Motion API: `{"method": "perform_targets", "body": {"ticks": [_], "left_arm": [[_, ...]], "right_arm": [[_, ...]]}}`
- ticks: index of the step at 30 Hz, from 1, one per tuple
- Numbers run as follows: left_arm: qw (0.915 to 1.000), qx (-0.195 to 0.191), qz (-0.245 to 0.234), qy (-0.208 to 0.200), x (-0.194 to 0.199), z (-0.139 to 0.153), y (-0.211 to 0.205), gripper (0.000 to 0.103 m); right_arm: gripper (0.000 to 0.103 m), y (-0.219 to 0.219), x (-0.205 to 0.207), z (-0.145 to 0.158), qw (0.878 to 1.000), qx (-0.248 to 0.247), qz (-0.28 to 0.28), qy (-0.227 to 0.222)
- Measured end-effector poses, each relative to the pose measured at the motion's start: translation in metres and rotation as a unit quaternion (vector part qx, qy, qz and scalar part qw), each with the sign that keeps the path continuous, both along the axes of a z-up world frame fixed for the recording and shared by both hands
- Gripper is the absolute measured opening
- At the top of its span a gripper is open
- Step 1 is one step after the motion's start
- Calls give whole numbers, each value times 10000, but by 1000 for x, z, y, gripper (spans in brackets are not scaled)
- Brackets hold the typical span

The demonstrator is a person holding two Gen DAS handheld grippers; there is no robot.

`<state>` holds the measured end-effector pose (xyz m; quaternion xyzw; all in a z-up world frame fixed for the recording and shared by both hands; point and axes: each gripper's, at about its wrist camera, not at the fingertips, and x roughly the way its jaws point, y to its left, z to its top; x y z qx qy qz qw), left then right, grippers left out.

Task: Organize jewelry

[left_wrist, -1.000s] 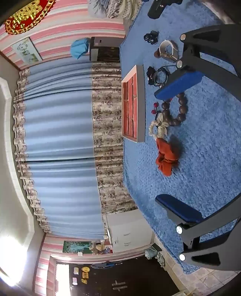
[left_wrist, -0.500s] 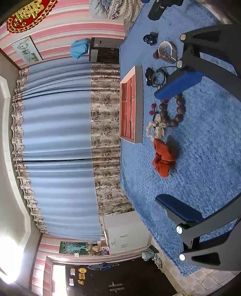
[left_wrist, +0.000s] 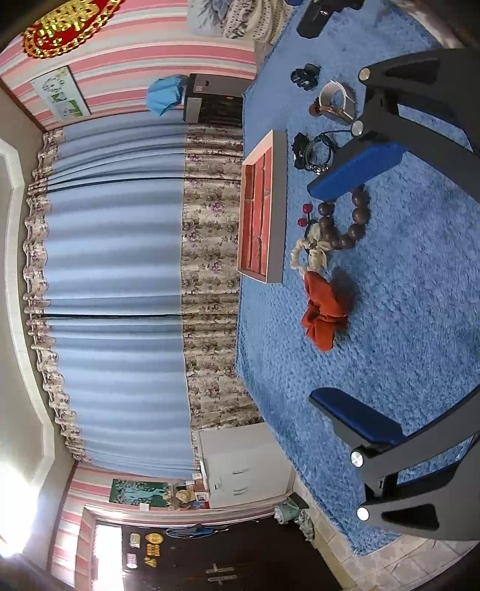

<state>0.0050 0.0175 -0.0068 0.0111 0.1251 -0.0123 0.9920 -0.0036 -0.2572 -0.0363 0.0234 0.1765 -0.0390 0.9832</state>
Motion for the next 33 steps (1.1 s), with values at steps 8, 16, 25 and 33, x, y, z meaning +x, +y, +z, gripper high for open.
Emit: {"method": "perform_targets", "body": {"ticks": [8,16,25,33], "left_arm": [[10000,-4,-17,-29,1,1,-1,99],[9995,213,124,-201,-1,5,-5,99],[9997,244,-2,-18,4,-4,-9,99],[9996,265,3,-14,10,-5,-12,99]], "right_arm": [[99,-4,1,-2,10000,43,-1,26],[99,-7,2,-7,10000,37,-38,52],[99,-13,4,-11,9998,27,-116,128],[99,-17,10,-12,9998,67,-138,117]]}}
